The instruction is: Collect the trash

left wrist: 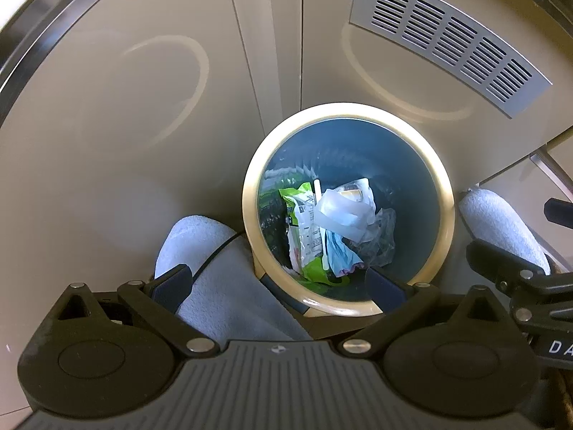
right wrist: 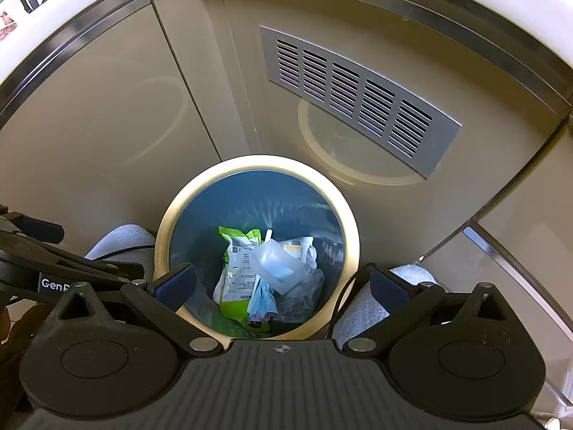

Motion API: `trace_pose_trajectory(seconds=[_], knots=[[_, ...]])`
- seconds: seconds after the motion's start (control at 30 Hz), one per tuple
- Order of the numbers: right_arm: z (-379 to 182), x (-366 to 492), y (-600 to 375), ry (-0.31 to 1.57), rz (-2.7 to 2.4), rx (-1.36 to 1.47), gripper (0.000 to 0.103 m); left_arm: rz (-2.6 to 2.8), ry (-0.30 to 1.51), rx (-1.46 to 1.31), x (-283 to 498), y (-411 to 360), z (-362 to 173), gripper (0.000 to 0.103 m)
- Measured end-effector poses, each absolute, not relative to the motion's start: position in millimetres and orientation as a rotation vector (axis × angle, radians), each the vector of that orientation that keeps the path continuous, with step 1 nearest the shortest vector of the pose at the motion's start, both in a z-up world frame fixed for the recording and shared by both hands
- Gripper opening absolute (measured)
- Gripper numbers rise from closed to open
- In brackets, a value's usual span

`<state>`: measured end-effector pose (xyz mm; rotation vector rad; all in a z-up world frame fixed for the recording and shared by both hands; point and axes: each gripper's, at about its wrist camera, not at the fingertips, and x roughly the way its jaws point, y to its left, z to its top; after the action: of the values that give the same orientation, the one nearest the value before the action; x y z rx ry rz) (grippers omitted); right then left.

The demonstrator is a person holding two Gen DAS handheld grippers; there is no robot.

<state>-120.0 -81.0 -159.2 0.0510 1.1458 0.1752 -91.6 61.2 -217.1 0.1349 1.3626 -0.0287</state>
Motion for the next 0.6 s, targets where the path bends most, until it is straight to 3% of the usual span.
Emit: trace_pose_trajectory(seconds=[0.6], knots=[[-159.4,-119.9,-81.0,1.146,0.176,0.051,0.103,-0.029,1.357,0.138,-91.7,63.2,-215.3,0.103]])
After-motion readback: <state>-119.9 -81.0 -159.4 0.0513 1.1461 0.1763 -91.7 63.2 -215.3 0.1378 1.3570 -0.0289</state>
